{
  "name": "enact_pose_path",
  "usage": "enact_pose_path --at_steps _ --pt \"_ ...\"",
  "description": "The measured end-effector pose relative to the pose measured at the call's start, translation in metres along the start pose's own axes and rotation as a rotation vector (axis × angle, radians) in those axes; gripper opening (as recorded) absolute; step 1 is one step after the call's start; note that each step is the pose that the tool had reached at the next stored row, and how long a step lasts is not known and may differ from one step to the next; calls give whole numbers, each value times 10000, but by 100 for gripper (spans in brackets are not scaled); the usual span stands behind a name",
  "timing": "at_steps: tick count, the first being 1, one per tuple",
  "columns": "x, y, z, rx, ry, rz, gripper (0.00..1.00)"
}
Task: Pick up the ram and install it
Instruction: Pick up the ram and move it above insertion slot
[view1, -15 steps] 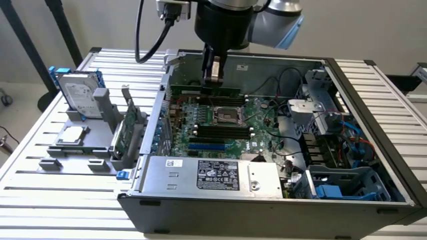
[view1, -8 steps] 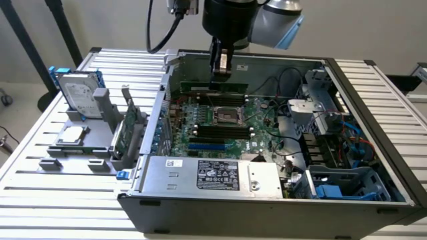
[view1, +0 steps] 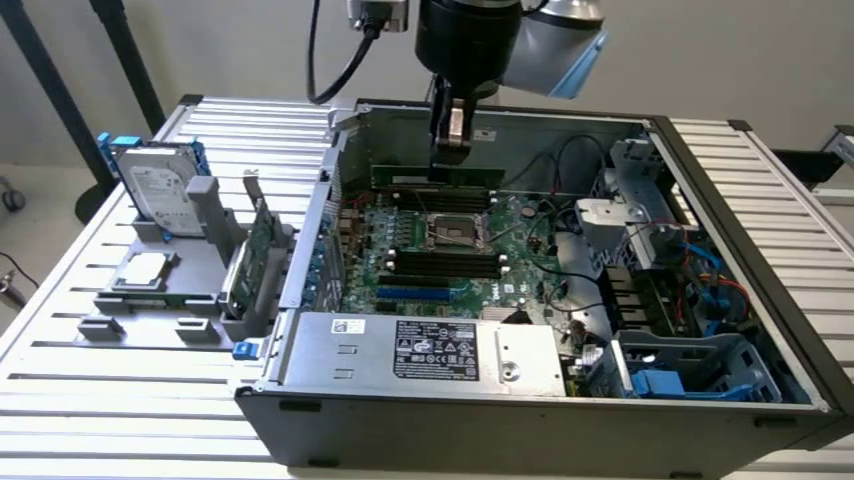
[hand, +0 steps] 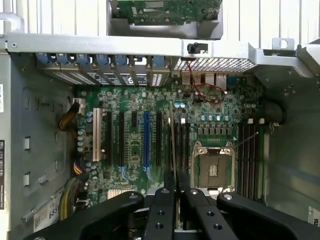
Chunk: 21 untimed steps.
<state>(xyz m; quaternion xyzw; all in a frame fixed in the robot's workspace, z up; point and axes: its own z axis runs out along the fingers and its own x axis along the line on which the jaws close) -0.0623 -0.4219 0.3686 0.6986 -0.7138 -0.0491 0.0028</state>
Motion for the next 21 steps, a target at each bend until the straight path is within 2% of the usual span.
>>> enact_pose_path --at_steps 9,21 --pt "-12 -106 156 29 -34 457 14" --pt "-37 -186 371 61 -70 976 14"
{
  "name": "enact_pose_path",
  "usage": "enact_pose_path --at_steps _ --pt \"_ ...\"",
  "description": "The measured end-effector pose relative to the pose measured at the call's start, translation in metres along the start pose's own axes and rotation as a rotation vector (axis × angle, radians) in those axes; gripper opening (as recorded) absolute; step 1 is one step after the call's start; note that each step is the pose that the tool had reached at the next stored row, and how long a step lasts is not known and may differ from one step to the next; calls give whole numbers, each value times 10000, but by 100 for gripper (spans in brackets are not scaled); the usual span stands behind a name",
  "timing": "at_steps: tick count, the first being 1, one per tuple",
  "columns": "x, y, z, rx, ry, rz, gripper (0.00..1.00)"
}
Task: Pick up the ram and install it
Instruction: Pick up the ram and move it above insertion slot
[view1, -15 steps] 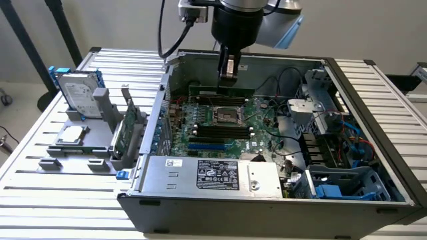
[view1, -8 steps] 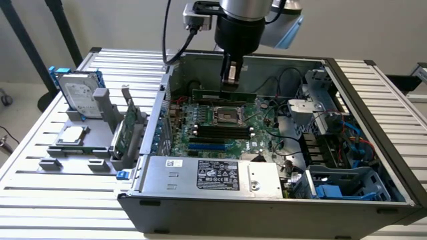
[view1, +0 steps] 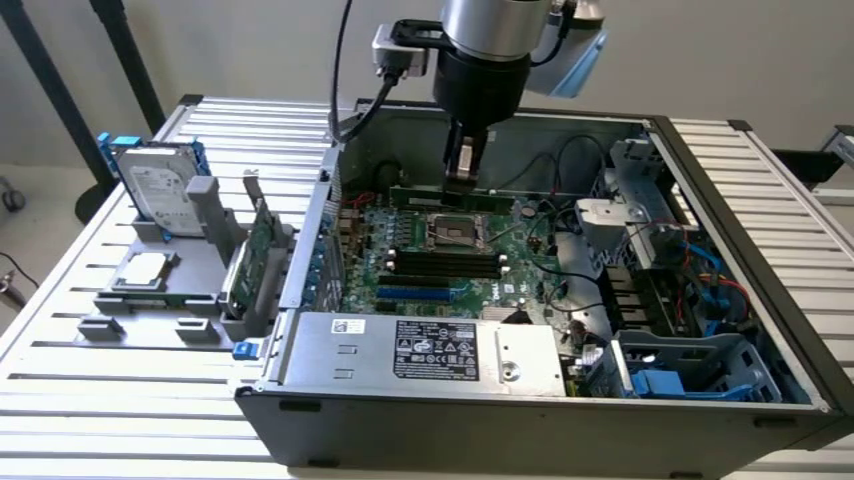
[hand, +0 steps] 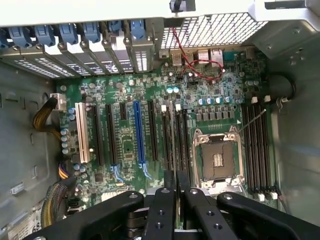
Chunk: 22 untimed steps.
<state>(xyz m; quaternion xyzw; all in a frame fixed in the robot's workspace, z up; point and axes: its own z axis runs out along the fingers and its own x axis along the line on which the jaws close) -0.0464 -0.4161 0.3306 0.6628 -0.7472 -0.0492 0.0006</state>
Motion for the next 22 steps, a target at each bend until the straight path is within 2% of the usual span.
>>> enact_pose_path --at_steps 9,22 --pt "-77 -17 170 3 -5 24 14" --pt "-71 -50 404 7 33 15 14"
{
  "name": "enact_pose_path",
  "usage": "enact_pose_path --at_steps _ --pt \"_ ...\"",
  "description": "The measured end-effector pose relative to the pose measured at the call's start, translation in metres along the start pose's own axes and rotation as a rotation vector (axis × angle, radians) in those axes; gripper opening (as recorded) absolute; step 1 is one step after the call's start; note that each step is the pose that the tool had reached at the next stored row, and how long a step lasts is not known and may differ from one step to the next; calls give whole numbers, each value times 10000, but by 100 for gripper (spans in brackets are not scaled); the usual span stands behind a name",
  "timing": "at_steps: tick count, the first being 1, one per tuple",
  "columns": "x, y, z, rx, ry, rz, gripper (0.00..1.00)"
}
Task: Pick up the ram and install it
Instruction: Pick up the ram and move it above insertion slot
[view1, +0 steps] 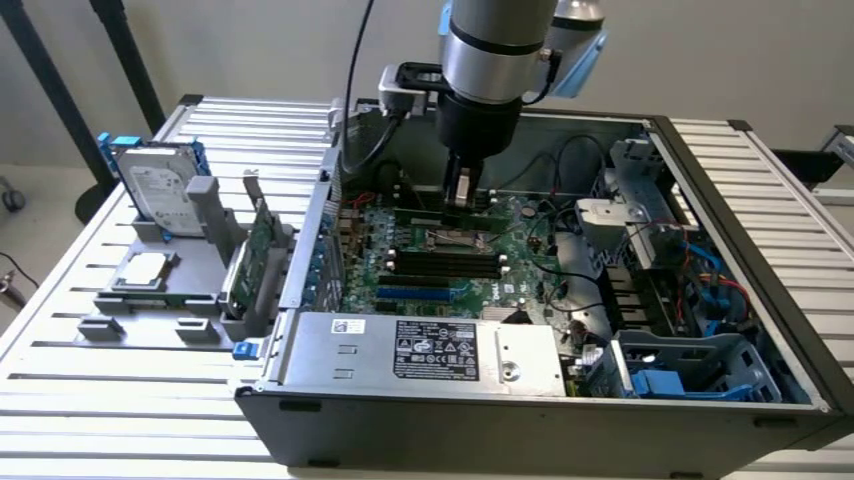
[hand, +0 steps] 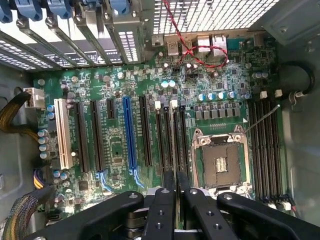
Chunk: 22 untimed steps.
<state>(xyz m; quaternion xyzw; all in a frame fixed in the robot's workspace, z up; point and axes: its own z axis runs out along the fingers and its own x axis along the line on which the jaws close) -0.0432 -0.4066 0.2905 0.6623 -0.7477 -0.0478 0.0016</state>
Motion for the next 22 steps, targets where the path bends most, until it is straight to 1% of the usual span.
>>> enact_pose_path --at_steps 9,15,17,20,22 --pt "6 -44 160 5 119 -127 14" --pt "11 -54 254 4 205 -314 14" --pt "13 -55 276 13 229 -355 14" --pt "14 -58 306 42 288 -404 14" --pt "16 -59 324 58 351 -429 14"
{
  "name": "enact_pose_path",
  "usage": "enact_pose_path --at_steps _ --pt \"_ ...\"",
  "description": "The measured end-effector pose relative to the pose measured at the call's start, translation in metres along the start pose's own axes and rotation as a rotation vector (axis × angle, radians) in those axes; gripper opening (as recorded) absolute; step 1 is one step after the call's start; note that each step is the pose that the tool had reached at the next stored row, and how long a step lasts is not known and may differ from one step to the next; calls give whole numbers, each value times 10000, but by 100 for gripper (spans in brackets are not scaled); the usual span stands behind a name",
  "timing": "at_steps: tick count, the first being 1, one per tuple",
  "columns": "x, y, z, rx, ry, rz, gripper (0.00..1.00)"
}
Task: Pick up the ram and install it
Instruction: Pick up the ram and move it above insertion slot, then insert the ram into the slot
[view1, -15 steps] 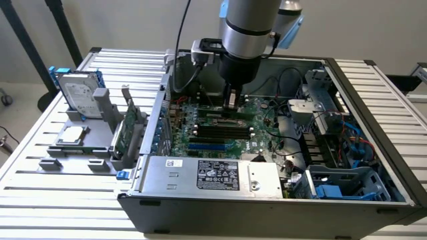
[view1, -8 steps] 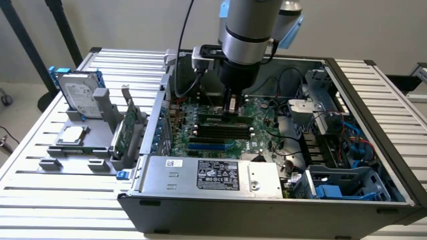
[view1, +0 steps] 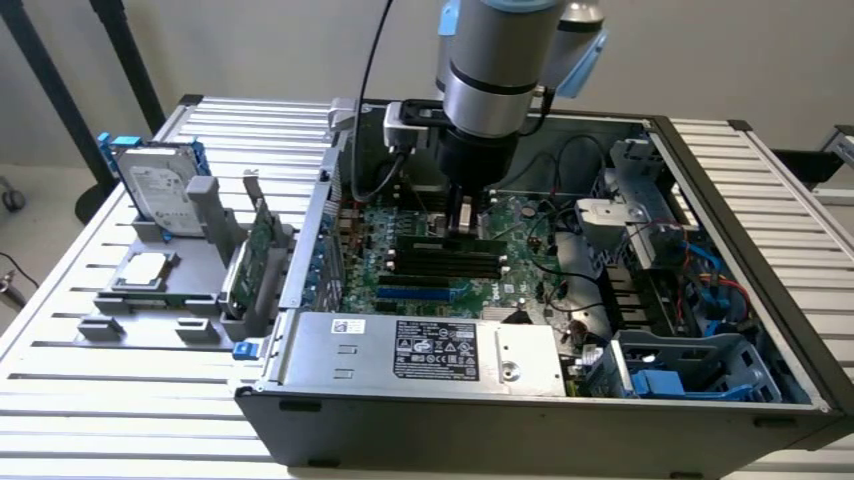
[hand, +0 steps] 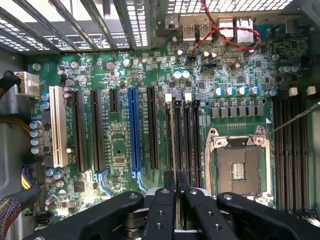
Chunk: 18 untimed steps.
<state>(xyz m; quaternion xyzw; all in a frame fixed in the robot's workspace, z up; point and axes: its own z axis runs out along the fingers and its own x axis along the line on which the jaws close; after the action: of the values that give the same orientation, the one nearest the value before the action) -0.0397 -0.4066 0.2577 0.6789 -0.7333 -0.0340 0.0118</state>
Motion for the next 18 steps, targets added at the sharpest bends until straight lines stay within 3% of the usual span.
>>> enact_pose_path --at_steps 2,5,18 --pt "1 -2 24 10 68 -5 14" --pt "0 -4 60 15 106 -6 14" --pt "-30 -5 103 18 143 -4 14"
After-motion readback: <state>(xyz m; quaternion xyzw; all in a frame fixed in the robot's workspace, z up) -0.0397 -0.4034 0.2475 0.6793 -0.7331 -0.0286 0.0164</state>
